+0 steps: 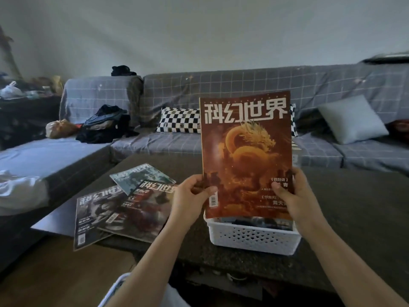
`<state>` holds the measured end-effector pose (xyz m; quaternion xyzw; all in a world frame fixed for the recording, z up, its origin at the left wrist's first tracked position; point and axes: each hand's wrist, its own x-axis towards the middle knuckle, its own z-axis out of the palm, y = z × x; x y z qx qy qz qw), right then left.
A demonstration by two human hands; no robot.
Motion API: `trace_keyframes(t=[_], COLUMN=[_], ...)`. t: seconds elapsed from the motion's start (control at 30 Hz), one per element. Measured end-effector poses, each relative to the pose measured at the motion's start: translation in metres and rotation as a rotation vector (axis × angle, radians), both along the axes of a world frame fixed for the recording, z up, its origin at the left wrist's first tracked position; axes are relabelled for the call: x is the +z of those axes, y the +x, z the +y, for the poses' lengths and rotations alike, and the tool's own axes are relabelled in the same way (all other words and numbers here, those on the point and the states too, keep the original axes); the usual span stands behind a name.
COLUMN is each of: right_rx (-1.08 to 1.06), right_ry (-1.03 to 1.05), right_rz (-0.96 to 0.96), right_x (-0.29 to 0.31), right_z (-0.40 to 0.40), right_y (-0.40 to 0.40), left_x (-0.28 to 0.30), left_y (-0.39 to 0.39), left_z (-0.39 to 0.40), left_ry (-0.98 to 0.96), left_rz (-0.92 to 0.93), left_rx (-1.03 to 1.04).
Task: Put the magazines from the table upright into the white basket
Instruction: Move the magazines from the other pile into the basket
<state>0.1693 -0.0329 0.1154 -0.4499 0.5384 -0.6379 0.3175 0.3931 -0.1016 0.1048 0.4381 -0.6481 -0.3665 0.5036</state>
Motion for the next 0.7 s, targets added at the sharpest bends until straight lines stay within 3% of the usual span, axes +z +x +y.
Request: trace_keyframes(t=[0.37, 0.7], right_rx=[-0.214, -0.387], right_ry=[0.179, 0.194], right_rz=[0.354, 0.523], right_x=[-0.038, -0.069], right_z=[-0.014, -0.003], right_y=[-0.040, -0.039], left_x=[-0.037, -0.062], left_y=[-0.051, -0.055], left_z=[-0.019, -0.013], left_ry=[-0.016, -0.028], left_rz=[-0.337, -0.322], left_rx=[0.202, 0.209])
